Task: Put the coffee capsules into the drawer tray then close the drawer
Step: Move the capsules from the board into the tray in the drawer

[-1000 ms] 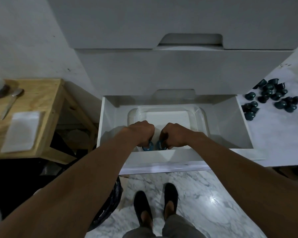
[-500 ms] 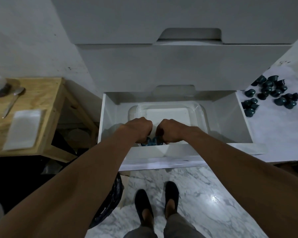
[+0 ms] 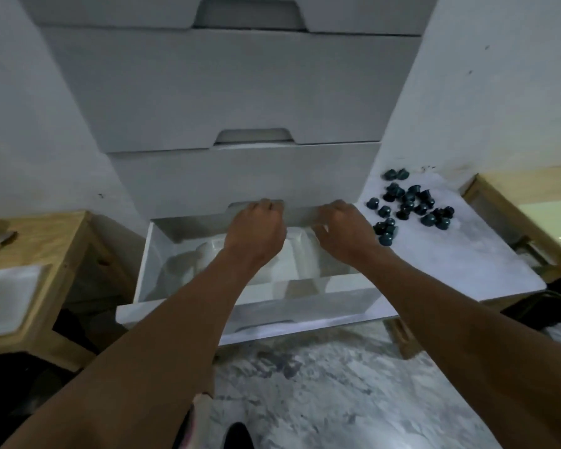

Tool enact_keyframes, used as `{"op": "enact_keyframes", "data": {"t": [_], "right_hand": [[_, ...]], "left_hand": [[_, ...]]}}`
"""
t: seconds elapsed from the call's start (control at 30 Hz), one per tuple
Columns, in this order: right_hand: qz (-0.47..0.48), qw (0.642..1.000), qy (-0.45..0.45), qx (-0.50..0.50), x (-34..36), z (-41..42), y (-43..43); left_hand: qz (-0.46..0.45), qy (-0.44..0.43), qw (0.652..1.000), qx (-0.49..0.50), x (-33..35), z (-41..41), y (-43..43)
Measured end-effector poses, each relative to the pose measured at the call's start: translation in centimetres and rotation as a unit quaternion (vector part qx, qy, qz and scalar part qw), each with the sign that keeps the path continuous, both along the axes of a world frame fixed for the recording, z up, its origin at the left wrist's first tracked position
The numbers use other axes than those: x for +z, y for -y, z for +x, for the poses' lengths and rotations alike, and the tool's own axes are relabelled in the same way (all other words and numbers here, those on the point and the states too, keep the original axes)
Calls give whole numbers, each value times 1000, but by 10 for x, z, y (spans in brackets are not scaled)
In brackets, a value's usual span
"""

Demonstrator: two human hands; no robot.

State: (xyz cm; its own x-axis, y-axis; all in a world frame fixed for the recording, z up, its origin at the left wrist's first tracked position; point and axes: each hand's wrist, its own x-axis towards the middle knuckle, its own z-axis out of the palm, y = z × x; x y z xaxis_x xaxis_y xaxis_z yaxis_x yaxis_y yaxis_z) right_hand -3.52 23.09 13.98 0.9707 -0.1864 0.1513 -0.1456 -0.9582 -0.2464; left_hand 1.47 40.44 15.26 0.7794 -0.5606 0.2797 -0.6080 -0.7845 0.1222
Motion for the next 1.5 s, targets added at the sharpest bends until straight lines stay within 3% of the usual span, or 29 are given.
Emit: {"op": "enact_keyframes", "data": {"t": [0.17,0.53,1.07,1.27,1.5], "right_hand": [[0,997,75,-12,20,-75,62],[0,995,91,-37,29,-170,180],[70,996,0,-59,-35,-74,270],[119,990,-55,-42,-72,-30,283],[184,975,-123,-15,-113,21,304]], "left_hand": [[-53,98,993,-31,16,-55,57],[-69,69,991,-97,12,-134,172],[-5,-66,995,-81,-49,-42,282],[-1,-133,991,6,-85,-28,307],[-35,-211,964,155,-135,-24,335]]}}
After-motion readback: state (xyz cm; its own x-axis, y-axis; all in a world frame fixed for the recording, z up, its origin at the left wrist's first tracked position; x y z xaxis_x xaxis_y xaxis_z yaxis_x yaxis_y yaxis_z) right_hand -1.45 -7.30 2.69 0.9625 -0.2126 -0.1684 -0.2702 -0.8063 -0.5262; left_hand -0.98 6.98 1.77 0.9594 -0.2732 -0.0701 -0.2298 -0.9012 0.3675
